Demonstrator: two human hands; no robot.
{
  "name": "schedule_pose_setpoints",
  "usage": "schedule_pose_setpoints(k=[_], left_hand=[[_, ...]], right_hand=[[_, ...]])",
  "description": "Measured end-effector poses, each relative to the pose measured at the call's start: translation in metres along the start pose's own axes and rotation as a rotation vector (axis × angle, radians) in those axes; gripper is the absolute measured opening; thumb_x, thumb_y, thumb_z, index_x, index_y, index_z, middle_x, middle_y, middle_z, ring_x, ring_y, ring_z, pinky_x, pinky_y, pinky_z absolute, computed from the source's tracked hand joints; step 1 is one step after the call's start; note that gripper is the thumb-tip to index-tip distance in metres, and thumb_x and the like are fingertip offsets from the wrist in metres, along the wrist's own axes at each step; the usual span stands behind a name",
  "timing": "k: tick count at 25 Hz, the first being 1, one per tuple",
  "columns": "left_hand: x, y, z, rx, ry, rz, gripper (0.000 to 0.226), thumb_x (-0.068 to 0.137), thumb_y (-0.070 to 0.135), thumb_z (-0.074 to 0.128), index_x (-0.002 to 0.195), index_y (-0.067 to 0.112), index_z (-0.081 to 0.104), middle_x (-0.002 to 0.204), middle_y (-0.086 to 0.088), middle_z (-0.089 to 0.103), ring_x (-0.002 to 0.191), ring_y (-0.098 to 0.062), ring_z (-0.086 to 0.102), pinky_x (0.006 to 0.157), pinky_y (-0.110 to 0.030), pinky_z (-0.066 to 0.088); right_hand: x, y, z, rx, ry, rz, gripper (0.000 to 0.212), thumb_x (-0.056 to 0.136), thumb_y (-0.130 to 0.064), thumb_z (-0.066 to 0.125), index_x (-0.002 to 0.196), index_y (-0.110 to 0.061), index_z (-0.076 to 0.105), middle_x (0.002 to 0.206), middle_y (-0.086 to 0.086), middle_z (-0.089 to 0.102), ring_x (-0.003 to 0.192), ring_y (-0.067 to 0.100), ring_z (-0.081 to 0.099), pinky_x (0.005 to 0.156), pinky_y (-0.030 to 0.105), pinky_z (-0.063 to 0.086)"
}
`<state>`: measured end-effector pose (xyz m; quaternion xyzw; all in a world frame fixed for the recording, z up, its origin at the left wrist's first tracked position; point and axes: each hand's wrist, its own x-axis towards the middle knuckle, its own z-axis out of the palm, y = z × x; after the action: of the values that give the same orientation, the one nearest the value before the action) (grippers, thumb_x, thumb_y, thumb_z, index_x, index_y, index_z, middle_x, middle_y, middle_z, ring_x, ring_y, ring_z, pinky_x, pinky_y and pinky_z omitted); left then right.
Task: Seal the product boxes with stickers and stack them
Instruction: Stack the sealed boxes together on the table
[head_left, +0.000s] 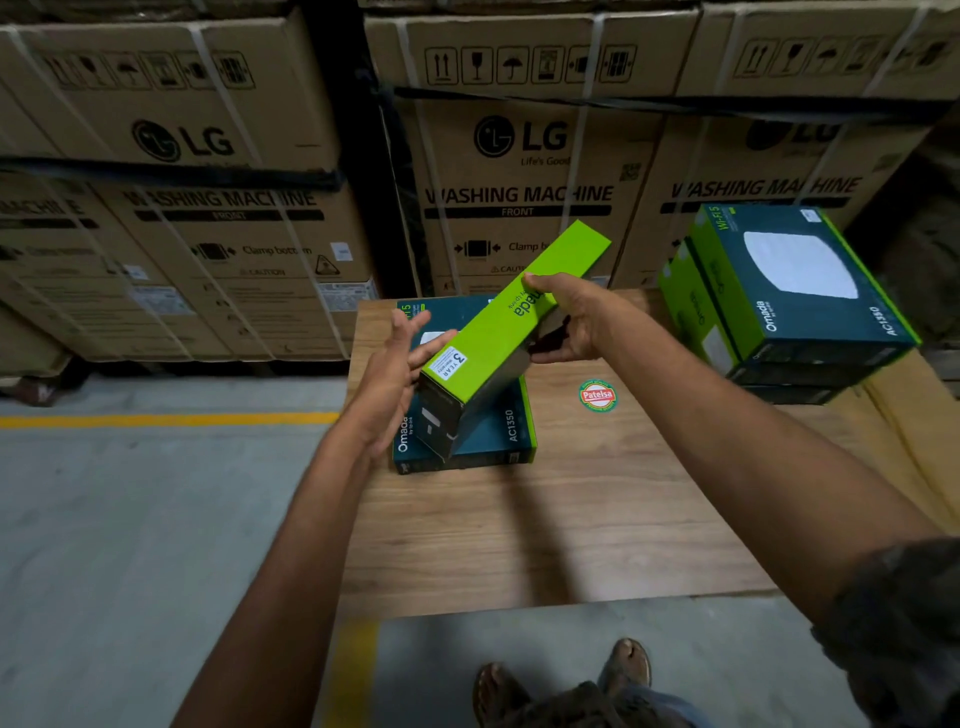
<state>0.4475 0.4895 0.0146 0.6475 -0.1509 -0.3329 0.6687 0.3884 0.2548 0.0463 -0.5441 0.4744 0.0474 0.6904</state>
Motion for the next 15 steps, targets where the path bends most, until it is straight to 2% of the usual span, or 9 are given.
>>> schedule_pose_setpoints(k=[3, 5, 6, 8, 10, 12, 13, 14, 15], left_hand=[[0.003, 0.0, -0.009, -0.182, -0.047, -0.064, 0.089, 0.099, 0.077, 0.011, 0.161, 0.017, 0.034, 0.143, -0.01, 0.065, 0.129, -0.023, 0.065, 0.106, -0.038, 0.052], [0.006, 0.0, -0.012, -0.29, -0.057, -0.115, 0.097, 0.094, 0.083, 0.007, 0.16, 0.016, 0.034, 0.142, -0.015, 0.065, 0.132, -0.027, 0.064, 0.11, -0.041, 0.049], [0.007, 0.0, -0.012, -0.32, -0.062, -0.133, 0.1, 0.092, 0.085, 0.008, 0.159, 0.016, 0.033, 0.142, -0.018, 0.065, 0.133, -0.028, 0.063, 0.115, -0.044, 0.045], [0.009, -0.004, -0.014, -0.309, -0.062, -0.147, 0.103, 0.089, 0.089, 0.009, 0.157, 0.016, 0.036, 0.142, -0.02, 0.064, 0.135, -0.029, 0.061, 0.119, -0.046, 0.041], [0.01, -0.004, -0.018, -0.266, -0.028, -0.167, 0.103, 0.09, 0.088, 0.012, 0.153, 0.014, 0.043, 0.14, -0.019, 0.065, 0.133, -0.029, 0.063, 0.117, -0.045, 0.044], [0.011, -0.005, -0.019, -0.154, 0.027, -0.163, 0.089, 0.097, 0.08, 0.023, 0.149, 0.012, 0.05, 0.14, -0.014, 0.067, 0.132, -0.027, 0.063, 0.116, -0.041, 0.044], [0.01, -0.002, -0.018, -0.065, 0.05, -0.157, 0.076, 0.102, 0.071, 0.033, 0.146, 0.012, 0.054, 0.14, -0.009, 0.067, 0.13, -0.021, 0.064, 0.113, -0.033, 0.045], [0.007, 0.0, -0.018, 0.021, 0.058, -0.133, 0.059, 0.106, 0.06, 0.043, 0.14, 0.015, 0.058, 0.136, -0.003, 0.068, 0.121, -0.012, 0.065, 0.103, -0.022, 0.047], [0.005, 0.001, -0.018, 0.068, 0.044, -0.112, 0.041, 0.107, 0.048, 0.05, 0.134, 0.018, 0.06, 0.125, 0.004, 0.071, 0.104, -0.001, 0.065, 0.084, -0.012, 0.05]], right_hand=[[0.0, 0.0, 0.004, 0.0, 0.018, -0.009, 0.048, 0.092, -0.055, 0.073, 0.115, -0.016, 0.059, 0.126, 0.015, 0.068, 0.096, 0.032, 0.068, 0.066, 0.046, 0.058], [-0.002, 0.003, 0.012, -0.023, 0.01, -0.013, 0.053, 0.086, -0.057, 0.078, 0.112, -0.015, 0.058, 0.117, 0.013, 0.07, 0.093, 0.03, 0.069, 0.086, 0.052, 0.06], [-0.005, 0.006, 0.018, -0.046, 0.008, -0.018, 0.06, 0.079, -0.056, 0.085, 0.114, -0.015, 0.057, 0.109, 0.011, 0.07, 0.089, 0.028, 0.069, 0.09, 0.054, 0.059], [-0.008, 0.016, 0.032, -0.079, 0.031, -0.024, 0.088, 0.061, -0.047, 0.097, 0.13, -0.016, 0.053, 0.101, 0.009, 0.07, 0.08, 0.025, 0.072, 0.071, 0.054, 0.064], [-0.005, 0.022, 0.031, -0.05, 0.031, -0.065, 0.095, 0.058, -0.03, 0.096, 0.139, -0.016, 0.048, 0.101, 0.01, 0.072, 0.071, 0.024, 0.072, 0.05, 0.047, 0.061], [0.003, 0.026, 0.019, 0.008, 0.048, -0.073, 0.109, 0.041, -0.02, 0.09, 0.141, -0.016, 0.047, 0.113, 0.013, 0.073, 0.068, 0.026, 0.074, 0.053, 0.05, 0.06], [-0.007, 0.025, 0.01, 0.031, 0.04, -0.078, 0.105, 0.041, -0.019, 0.086, 0.139, -0.014, 0.05, 0.113, 0.013, 0.073, 0.067, 0.026, 0.074, 0.057, 0.05, 0.061], [-0.014, 0.023, -0.003, 0.054, 0.028, -0.119, 0.086, 0.051, -0.019, 0.083, 0.132, -0.012, 0.055, 0.105, 0.012, 0.073, 0.067, 0.025, 0.073, 0.061, 0.045, 0.061], [-0.026, 0.021, -0.014, 0.075, 0.003, -0.157, 0.058, 0.066, -0.019, 0.078, 0.122, -0.013, 0.061, 0.097, 0.01, 0.074, 0.068, 0.025, 0.073, 0.064, 0.039, 0.062]])
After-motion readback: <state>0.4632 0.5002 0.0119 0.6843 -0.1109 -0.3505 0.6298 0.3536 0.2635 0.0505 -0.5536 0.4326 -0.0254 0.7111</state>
